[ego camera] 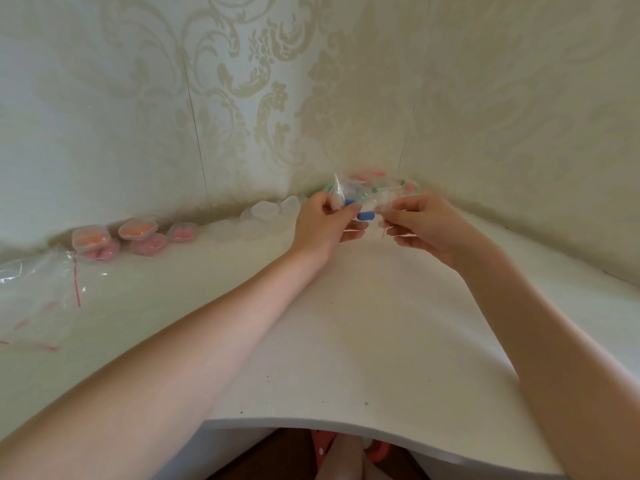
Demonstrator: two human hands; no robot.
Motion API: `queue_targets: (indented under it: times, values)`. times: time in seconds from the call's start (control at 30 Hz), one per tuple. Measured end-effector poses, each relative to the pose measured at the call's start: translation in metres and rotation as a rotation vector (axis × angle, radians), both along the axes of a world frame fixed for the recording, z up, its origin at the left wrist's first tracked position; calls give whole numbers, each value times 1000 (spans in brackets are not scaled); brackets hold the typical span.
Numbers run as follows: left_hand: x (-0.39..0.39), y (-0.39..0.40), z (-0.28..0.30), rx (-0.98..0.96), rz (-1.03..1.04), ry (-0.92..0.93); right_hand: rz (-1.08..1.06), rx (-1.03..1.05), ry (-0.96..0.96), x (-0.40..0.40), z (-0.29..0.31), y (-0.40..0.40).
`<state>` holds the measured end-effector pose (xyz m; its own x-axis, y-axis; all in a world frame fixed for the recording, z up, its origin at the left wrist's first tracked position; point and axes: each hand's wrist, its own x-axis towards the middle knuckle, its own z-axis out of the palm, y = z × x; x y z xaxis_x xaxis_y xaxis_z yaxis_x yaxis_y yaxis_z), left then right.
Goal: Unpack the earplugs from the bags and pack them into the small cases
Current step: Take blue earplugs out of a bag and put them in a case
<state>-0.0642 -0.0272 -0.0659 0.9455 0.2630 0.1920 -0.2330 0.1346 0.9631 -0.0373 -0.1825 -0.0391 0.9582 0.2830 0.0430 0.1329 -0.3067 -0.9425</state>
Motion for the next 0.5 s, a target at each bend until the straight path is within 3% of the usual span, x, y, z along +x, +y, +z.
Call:
queue_targets:
  times: [0.17,0.5]
  values:
    - [1,-4,3,13,7,109,-31,2,-6,0,1,-1]
    - [2,-2,-7,301,294,-94,-165,88,-20,7,-1,2]
